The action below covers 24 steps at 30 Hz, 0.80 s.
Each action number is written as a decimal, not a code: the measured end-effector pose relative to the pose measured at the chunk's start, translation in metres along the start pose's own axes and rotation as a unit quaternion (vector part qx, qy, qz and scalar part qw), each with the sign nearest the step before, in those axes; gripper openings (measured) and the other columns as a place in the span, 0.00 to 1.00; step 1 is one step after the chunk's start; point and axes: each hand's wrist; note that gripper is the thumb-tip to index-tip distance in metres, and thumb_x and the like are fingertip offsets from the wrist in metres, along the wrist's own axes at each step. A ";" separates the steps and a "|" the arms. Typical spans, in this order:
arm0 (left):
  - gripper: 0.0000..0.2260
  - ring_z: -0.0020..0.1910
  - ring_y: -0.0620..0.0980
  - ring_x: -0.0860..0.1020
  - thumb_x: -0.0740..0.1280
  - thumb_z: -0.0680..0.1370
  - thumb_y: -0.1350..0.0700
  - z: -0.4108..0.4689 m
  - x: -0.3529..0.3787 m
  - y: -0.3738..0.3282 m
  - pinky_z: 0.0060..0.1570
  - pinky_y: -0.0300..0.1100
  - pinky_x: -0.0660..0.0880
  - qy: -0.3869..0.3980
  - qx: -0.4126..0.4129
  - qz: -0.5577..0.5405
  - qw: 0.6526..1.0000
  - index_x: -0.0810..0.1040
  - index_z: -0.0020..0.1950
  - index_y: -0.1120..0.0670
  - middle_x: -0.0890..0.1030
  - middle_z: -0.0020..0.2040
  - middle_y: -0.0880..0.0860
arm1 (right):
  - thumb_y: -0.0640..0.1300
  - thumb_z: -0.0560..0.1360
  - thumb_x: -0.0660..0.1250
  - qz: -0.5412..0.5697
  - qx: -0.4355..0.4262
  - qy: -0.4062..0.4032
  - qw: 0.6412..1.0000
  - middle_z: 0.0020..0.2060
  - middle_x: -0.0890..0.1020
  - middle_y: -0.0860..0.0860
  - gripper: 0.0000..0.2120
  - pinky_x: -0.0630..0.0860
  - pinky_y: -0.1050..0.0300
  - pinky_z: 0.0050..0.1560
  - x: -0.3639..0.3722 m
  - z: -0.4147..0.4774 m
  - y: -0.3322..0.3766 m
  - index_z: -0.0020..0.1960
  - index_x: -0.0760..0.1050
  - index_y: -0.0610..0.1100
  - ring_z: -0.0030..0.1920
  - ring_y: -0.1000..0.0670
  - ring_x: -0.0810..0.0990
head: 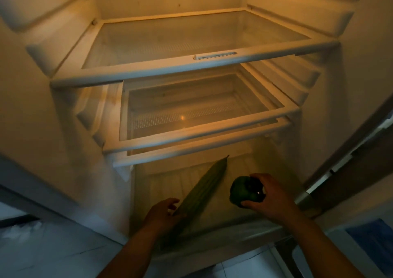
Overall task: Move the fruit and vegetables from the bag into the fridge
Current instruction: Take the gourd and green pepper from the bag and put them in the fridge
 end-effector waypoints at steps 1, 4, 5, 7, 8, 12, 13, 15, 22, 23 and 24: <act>0.22 0.49 0.46 0.75 0.70 0.73 0.46 0.001 0.001 0.001 0.50 0.38 0.74 0.004 -0.001 -0.004 1.000 0.71 0.65 0.47 0.76 0.53 0.48 | 0.49 0.60 0.80 -0.002 -0.001 0.002 1.000 0.62 0.71 0.48 0.40 0.68 0.61 0.55 0.001 0.001 0.000 0.67 0.66 0.45 0.58 0.53 0.70; 0.19 0.49 0.46 0.75 0.70 0.72 0.44 0.003 0.006 0.002 0.49 0.38 0.73 0.013 0.004 -0.003 1.000 0.73 0.62 0.45 0.76 0.52 0.46 | 0.48 0.60 0.80 -0.005 -0.003 0.006 1.000 0.62 0.71 0.47 0.40 0.69 0.60 0.56 0.000 0.004 0.002 0.67 0.66 0.44 0.59 0.51 0.71; 0.19 0.50 0.46 0.76 0.71 0.72 0.45 0.004 0.006 0.002 0.50 0.39 0.74 0.014 0.005 0.000 1.000 0.73 0.61 0.45 0.76 0.53 0.46 | 0.48 0.60 0.80 -0.004 -0.004 0.006 1.000 0.62 0.71 0.47 0.40 0.69 0.60 0.57 0.000 0.006 0.002 0.67 0.66 0.44 0.59 0.51 0.71; 0.19 0.51 0.47 0.76 0.71 0.71 0.45 0.006 0.005 0.002 0.53 0.41 0.75 0.014 0.006 -0.003 1.000 0.73 0.60 0.44 0.77 0.56 0.47 | 0.48 0.60 0.80 -0.002 -0.004 0.008 1.000 0.62 0.71 0.47 0.40 0.69 0.61 0.57 -0.001 0.008 0.003 0.67 0.66 0.43 0.58 0.52 0.70; 0.19 0.52 0.47 0.76 0.71 0.71 0.45 0.007 0.004 0.002 0.53 0.42 0.75 0.012 0.010 -0.001 1.000 0.73 0.60 0.43 0.77 0.57 0.47 | 0.48 0.60 0.80 -0.001 -0.004 0.008 1.000 0.62 0.71 0.47 0.40 0.68 0.61 0.57 0.000 0.009 0.003 0.67 0.66 0.43 0.57 0.53 0.70; 0.21 0.58 0.46 0.74 0.68 0.74 0.45 0.010 0.004 -0.013 0.53 0.38 0.71 -0.017 0.056 0.023 0.998 0.70 0.65 0.43 0.73 0.62 0.46 | 0.47 0.59 0.80 0.000 -0.008 0.001 1.000 0.61 0.72 0.47 0.39 0.68 0.61 0.55 -0.001 0.010 0.004 0.66 0.67 0.43 0.57 0.52 0.71; 0.22 0.60 0.47 0.73 0.68 0.74 0.45 0.012 0.006 -0.018 0.54 0.38 0.70 -0.019 0.073 0.040 0.996 0.70 0.66 0.44 0.72 0.63 0.46 | 0.47 0.59 0.80 0.000 -0.011 0.000 1.000 0.60 0.72 0.47 0.39 0.68 0.61 0.55 -0.002 0.010 0.003 0.66 0.68 0.43 0.57 0.52 0.71; 0.22 0.61 0.47 0.72 0.66 0.74 0.44 0.015 0.010 -0.029 0.55 0.38 0.69 -0.012 0.110 0.093 0.990 0.69 0.67 0.43 0.71 0.65 0.47 | 0.46 0.60 0.80 0.005 -0.016 -0.001 1.000 0.58 0.71 0.49 0.38 0.68 0.61 0.56 -0.005 0.010 0.004 0.65 0.68 0.43 0.57 0.52 0.71; 0.22 0.62 0.45 0.71 0.67 0.74 0.46 0.015 0.015 -0.033 0.58 0.37 0.69 0.019 0.133 0.091 0.987 0.68 0.67 0.42 0.70 0.66 0.45 | 0.47 0.60 0.80 0.000 -0.023 -0.017 1.000 0.58 0.69 0.49 0.37 0.67 0.60 0.57 -0.007 0.018 0.011 0.64 0.69 0.43 0.57 0.52 0.70; 0.23 0.62 0.44 0.70 0.68 0.74 0.46 0.014 0.012 -0.029 0.56 0.35 0.68 0.007 0.125 0.073 0.989 0.67 0.68 0.42 0.69 0.66 0.44 | 0.48 0.59 0.80 0.000 -0.027 -0.017 1.000 0.58 0.69 0.49 0.37 0.68 0.60 0.57 -0.003 0.019 0.014 0.64 0.69 0.43 0.58 0.51 0.71; 0.24 0.60 0.42 0.70 0.69 0.74 0.46 0.011 0.009 -0.027 0.54 0.33 0.67 -0.006 0.121 0.052 0.991 0.66 0.68 0.41 0.68 0.66 0.43 | 0.50 0.59 0.80 0.000 -0.032 -0.011 0.999 0.58 0.69 0.50 0.37 0.69 0.60 0.57 0.001 0.021 0.018 0.64 0.69 0.45 0.59 0.50 0.71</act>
Point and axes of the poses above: each hand's wrist, its own z-axis towards the middle knuckle, its own x-axis out of the palm, y = z × x
